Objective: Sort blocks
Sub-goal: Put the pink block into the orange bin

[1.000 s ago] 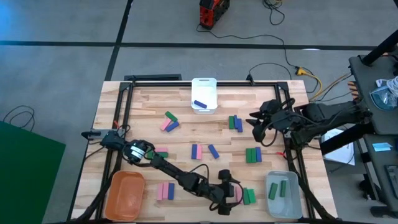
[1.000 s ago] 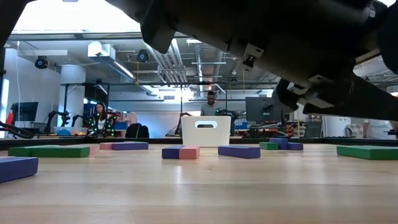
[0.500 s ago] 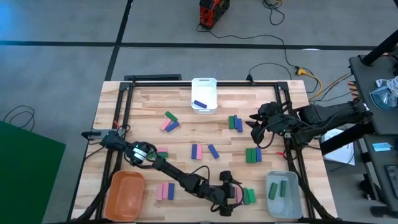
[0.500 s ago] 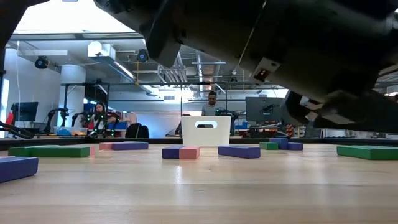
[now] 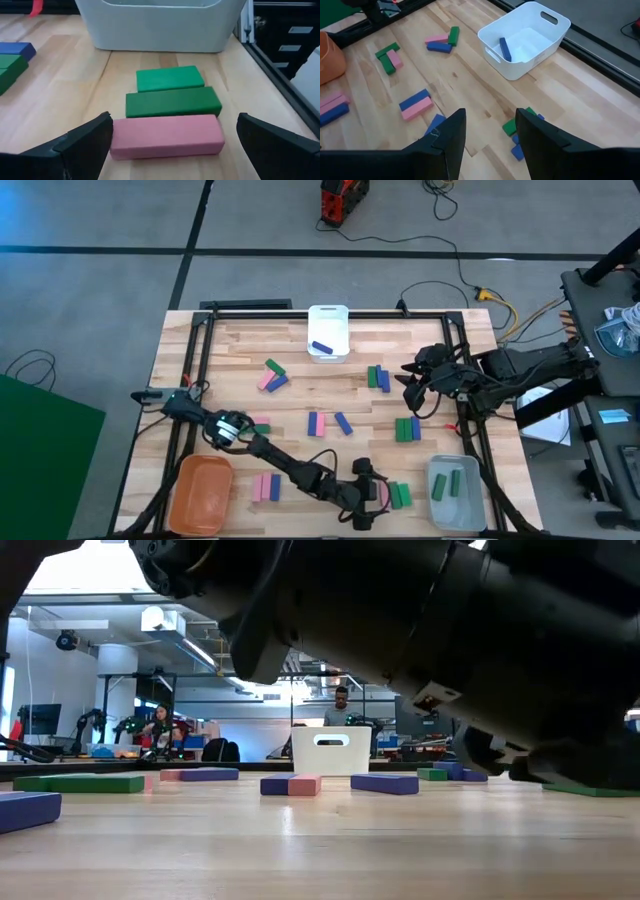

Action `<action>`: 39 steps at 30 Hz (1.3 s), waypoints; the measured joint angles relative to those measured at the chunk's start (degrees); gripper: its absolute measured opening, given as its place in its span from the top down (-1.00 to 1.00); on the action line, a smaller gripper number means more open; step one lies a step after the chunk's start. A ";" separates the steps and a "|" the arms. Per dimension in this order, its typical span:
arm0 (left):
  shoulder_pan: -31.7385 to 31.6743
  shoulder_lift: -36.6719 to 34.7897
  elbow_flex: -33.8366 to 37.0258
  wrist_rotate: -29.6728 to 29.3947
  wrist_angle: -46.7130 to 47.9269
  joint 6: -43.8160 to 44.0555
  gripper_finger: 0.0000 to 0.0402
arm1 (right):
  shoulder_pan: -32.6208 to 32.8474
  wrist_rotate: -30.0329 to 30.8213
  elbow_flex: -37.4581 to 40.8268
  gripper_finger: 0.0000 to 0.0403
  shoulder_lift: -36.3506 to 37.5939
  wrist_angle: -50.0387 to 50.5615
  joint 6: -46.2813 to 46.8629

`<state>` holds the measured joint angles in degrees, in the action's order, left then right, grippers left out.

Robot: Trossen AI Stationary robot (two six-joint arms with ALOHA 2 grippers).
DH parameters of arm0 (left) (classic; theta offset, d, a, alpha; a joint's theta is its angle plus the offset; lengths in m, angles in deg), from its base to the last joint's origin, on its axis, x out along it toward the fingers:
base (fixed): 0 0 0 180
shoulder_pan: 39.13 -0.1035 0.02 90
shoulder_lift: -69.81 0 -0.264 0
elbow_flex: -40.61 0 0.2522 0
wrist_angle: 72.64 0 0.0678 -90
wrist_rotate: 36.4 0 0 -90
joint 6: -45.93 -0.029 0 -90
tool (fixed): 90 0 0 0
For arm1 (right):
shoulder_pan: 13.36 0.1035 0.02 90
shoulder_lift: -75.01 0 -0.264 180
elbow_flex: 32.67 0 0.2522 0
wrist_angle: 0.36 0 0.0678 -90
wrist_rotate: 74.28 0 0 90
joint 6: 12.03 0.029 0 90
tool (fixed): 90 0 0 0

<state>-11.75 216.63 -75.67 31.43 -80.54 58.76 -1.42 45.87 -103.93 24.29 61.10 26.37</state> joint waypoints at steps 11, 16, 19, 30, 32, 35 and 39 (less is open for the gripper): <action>-0.02 1.30 0.00 -2.81 -0.33 0.58 -0.96 | 0.02 -0.02 0.00 0.21 0.00 0.04 -0.09; -0.04 1.80 0.00 -2.86 -0.38 0.61 -0.96 | 0.00 -0.04 0.00 0.19 0.00 0.09 -0.09; -0.04 2.07 0.00 -2.93 -0.68 0.57 -0.96 | 0.01 -0.04 0.00 0.19 0.00 0.17 -0.09; -0.54 2.10 0.00 -2.34 -1.06 -0.27 -0.96 | 0.01 -0.07 -0.01 0.26 0.00 0.31 -0.55; -0.63 2.12 0.00 -2.28 -1.12 -0.27 -0.96 | 0.01 -0.07 -0.01 0.25 0.00 0.30 -0.51; -0.82 2.15 0.00 -2.20 -1.24 -0.29 -0.93 | 0.00 -0.07 -0.02 0.24 0.00 0.28 -0.51; -1.05 2.15 0.00 -2.08 -1.24 -0.29 -0.86 | 0.00 -0.07 -0.02 0.23 0.00 0.28 -0.50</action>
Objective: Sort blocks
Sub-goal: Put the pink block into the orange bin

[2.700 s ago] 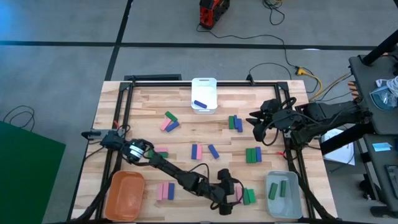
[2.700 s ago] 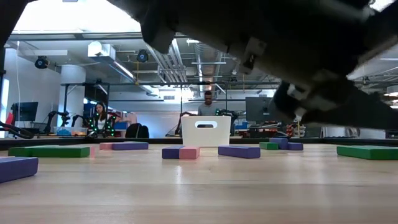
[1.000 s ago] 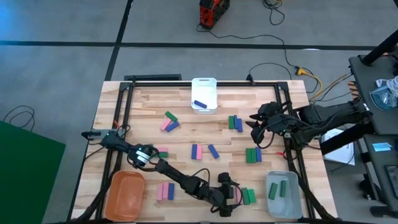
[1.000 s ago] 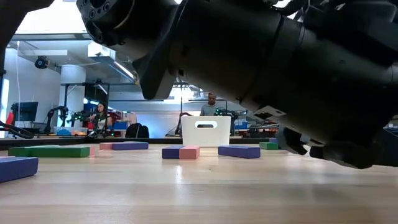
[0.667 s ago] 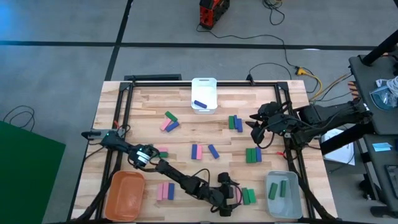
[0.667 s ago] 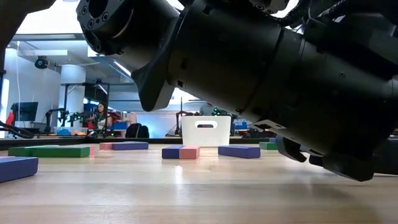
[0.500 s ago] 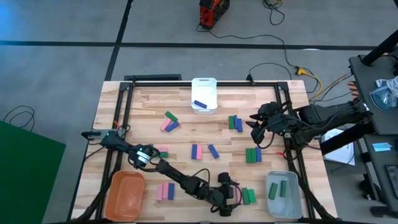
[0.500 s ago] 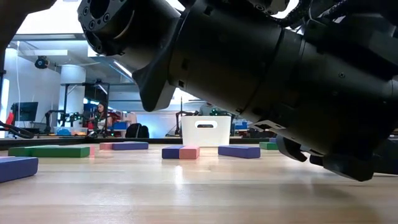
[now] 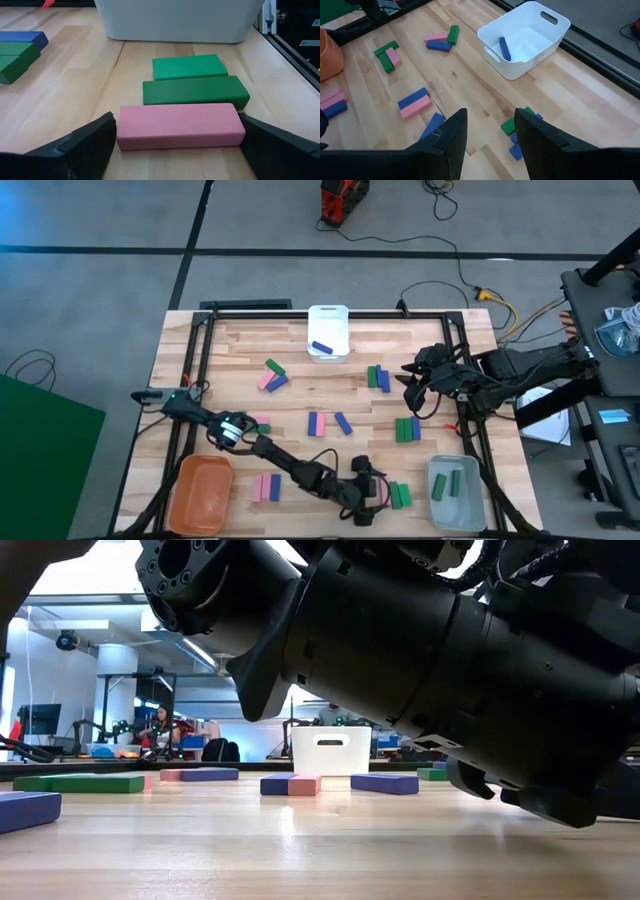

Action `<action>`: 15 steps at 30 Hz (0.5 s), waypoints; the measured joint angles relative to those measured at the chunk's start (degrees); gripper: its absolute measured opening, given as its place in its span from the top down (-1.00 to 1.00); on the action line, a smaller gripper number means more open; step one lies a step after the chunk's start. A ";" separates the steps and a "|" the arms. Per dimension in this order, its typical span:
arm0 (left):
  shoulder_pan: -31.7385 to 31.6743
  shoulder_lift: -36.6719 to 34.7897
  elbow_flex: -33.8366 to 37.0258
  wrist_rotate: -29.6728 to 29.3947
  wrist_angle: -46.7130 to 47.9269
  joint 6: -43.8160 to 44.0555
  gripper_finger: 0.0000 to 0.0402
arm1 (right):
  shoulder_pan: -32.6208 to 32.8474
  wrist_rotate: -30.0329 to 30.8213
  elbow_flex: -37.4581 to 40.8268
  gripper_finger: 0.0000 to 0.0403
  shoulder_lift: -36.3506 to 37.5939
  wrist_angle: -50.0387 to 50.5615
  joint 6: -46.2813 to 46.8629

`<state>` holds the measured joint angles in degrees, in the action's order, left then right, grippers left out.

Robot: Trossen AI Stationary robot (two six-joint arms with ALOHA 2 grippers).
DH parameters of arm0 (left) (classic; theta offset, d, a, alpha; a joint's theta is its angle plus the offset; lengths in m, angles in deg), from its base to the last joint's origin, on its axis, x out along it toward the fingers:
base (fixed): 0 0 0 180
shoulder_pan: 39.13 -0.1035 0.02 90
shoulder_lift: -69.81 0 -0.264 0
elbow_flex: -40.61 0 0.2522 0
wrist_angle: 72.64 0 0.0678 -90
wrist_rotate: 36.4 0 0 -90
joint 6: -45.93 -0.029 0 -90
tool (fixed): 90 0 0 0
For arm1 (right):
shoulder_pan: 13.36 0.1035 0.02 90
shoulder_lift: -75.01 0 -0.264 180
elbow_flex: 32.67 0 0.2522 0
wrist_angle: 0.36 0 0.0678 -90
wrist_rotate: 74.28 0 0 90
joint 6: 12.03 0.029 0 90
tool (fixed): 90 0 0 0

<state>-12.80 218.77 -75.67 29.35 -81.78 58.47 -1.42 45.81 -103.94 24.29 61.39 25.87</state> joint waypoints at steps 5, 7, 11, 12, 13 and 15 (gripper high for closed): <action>-0.35 0.02 0.00 1.00 0.07 -0.02 -0.76 | 0.01 0.00 0.00 0.27 0.00 0.00 -0.42; -0.35 0.02 0.00 1.10 0.07 -0.04 -0.73 | 0.02 0.02 0.02 0.29 0.00 0.00 -0.49; -0.35 0.02 0.00 1.17 0.13 -0.04 -0.71 | 0.00 0.02 -0.01 0.33 0.00 0.00 -0.60; -0.35 0.02 0.00 1.18 0.24 -0.04 -0.71 | 0.02 0.02 0.01 0.33 0.00 0.00 -0.62; -0.35 0.02 0.00 1.21 0.40 -0.04 -0.70 | 0.00 0.02 -0.01 0.34 0.00 0.00 -0.62; -0.35 0.02 0.00 1.21 0.66 -0.02 -0.70 | 0.00 0.02 0.01 0.34 0.00 0.00 -0.62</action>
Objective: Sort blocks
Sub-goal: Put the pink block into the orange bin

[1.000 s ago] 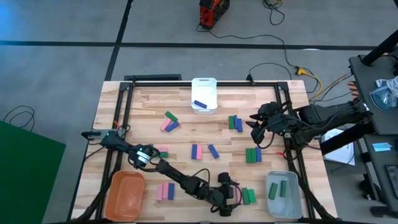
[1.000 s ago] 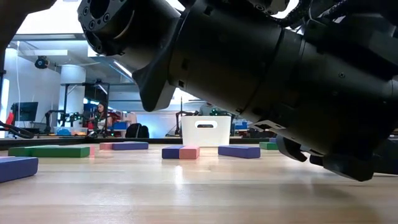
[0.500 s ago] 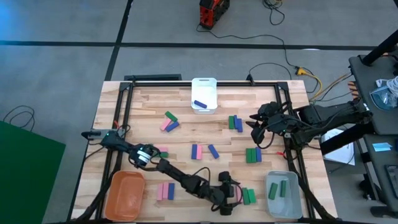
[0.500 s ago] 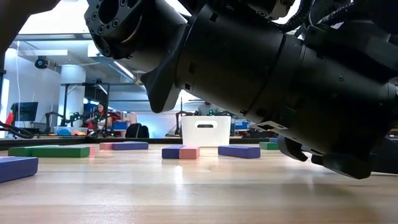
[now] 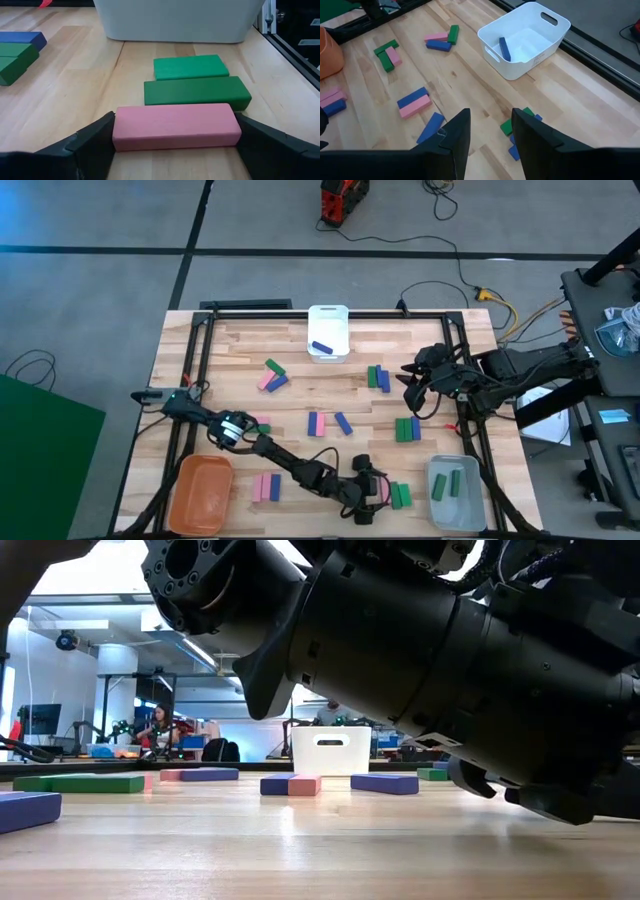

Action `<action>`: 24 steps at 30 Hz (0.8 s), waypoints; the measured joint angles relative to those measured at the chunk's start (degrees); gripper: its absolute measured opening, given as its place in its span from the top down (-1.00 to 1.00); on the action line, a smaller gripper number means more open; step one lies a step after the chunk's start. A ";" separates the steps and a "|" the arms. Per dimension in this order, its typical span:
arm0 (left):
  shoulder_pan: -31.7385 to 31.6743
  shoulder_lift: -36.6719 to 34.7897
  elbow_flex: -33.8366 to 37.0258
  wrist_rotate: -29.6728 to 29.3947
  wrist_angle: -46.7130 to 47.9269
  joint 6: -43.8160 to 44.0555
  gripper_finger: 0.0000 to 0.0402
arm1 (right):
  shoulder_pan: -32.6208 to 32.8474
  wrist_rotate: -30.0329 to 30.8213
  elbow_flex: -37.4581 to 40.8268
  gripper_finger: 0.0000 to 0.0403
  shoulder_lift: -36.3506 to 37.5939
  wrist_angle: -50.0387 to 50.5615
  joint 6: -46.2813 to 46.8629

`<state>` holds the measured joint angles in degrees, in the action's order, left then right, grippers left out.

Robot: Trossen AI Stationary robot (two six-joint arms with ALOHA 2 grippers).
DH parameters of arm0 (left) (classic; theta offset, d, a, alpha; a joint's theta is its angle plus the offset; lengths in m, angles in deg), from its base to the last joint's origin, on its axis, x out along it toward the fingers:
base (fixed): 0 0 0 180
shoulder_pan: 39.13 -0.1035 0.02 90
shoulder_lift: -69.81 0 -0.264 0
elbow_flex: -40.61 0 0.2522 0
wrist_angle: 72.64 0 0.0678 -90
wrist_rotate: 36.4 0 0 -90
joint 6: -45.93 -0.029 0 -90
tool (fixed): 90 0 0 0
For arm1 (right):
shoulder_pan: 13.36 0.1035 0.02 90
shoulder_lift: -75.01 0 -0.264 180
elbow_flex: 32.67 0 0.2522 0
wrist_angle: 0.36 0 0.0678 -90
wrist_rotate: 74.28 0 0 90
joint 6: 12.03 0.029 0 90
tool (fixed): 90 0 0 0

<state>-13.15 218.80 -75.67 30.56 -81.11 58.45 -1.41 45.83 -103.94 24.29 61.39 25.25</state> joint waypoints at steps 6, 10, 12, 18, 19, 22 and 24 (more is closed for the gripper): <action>-0.02 -1.80 -0.08 0.28 5.17 0.64 -0.70 | 0.01 0.00 -0.01 0.31 0.00 0.01 0.00; -0.02 -3.79 -0.02 0.01 10.06 0.31 -0.69 | 0.00 0.00 -0.01 0.29 0.00 -0.04 -0.29; 0.00 -4.91 -0.50 -0.21 14.70 0.79 -0.69 | 0.00 0.00 -0.01 0.28 0.00 -0.04 -0.52; 0.00 -9.84 -0.82 0.09 30.61 1.93 -0.67 | 0.01 -0.28 -0.01 0.30 0.00 -0.16 -0.93; 0.00 -10.77 -0.81 0.55 32.38 1.95 -0.67 | 0.00 -0.34 -0.01 0.31 0.00 -0.20 -1.08; 0.00 -14.70 -0.81 2.51 37.05 1.89 -0.65 | 0.02 -0.48 -0.01 0.34 0.00 -0.26 -1.27; 0.00 -18.13 -0.83 4.75 41.54 1.59 -0.65 | 0.00 -0.50 -0.01 0.36 0.00 -0.26 -1.33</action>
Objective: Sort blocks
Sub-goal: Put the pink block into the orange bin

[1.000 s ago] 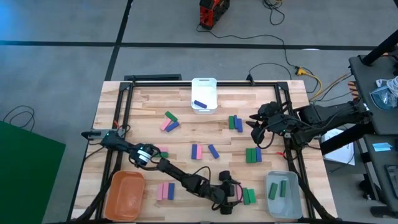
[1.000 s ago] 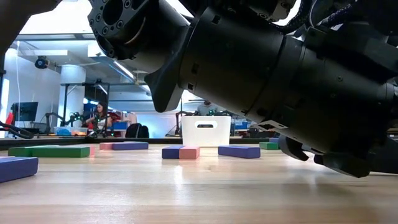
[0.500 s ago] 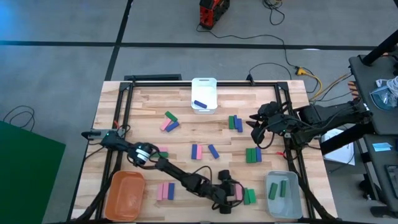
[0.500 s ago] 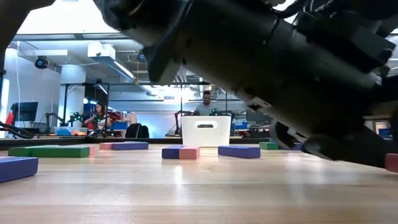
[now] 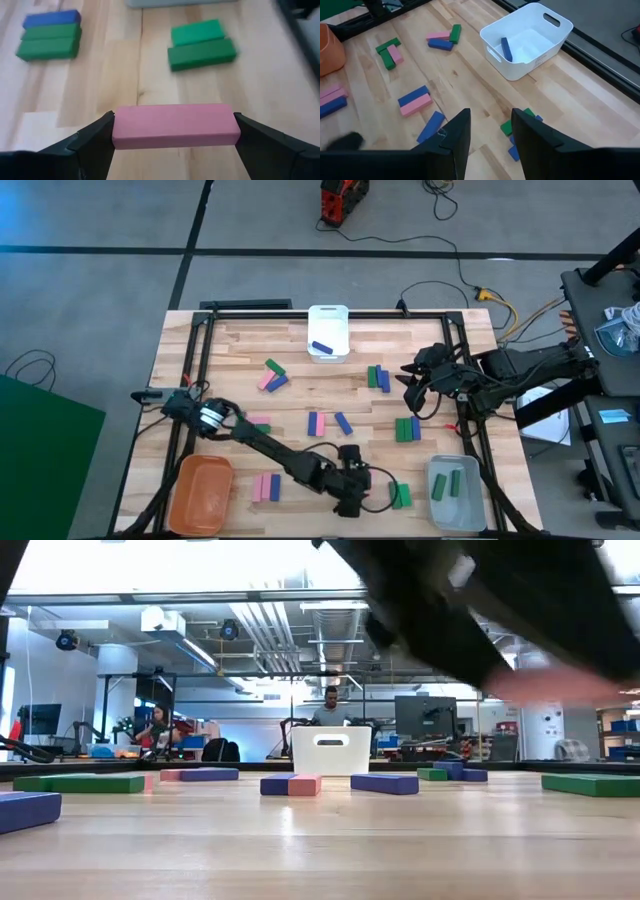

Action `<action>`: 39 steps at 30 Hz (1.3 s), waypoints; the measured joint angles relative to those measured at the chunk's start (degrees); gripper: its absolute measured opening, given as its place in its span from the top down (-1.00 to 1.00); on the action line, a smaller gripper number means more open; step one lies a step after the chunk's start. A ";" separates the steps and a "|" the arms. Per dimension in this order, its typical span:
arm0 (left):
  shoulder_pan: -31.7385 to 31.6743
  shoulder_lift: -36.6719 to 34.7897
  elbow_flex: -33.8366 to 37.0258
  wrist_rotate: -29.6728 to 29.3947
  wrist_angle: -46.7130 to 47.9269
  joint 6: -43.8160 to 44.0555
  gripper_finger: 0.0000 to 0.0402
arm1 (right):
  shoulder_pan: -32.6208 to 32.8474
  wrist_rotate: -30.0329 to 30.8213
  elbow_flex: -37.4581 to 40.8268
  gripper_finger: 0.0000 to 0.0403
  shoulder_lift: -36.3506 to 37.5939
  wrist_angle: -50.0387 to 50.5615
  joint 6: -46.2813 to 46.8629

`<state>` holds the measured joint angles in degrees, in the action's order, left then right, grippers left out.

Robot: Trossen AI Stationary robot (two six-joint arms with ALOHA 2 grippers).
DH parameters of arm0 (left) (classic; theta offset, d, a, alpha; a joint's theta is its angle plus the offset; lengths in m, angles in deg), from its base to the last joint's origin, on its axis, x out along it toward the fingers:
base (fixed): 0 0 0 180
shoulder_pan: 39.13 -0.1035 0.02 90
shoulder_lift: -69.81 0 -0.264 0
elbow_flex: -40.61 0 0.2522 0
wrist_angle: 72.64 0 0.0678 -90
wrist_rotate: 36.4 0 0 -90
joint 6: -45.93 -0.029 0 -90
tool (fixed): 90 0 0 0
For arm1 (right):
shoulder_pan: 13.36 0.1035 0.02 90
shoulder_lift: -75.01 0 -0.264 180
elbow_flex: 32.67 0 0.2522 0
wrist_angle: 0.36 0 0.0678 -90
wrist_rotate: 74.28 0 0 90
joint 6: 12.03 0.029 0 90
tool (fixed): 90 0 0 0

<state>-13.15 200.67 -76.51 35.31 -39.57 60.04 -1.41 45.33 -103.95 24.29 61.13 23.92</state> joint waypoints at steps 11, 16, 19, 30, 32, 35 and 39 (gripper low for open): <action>0.44 -20.41 -0.02 12.43 37.76 9.91 -0.64 | 0.02 -5.66 0.00 0.49 0.02 -0.02 -0.50; 3.21 -28.25 -0.02 18.65 49.65 15.11 -0.64 | 0.01 -6.05 0.00 0.59 0.02 -0.03 1.22; 5.75 -31.79 -0.02 21.32 58.75 16.62 -0.64 | -0.01 -6.07 0.00 0.65 0.02 -0.07 1.60; 20.48 -40.91 6.23 23.44 68.55 22.34 -0.64 | -0.14 -5.60 0.00 0.78 -0.07 -2.64 3.13; 24.03 -42.61 10.66 23.17 67.76 25.90 -0.64 | -0.50 -5.55 0.00 0.79 -0.07 -3.68 3.67; 28.79 -45.86 17.99 23.08 60.84 31.10 -0.64 | -1.51 -5.07 0.00 0.78 -0.07 -4.29 4.05; 33.34 -50.34 28.91 22.88 50.83 38.29 -0.64 | -2.89 -4.96 0.00 0.79 -0.07 -5.99 4.66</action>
<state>20.19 150.33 -47.59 58.19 11.26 98.33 -4.30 40.36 -103.95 24.22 55.13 28.57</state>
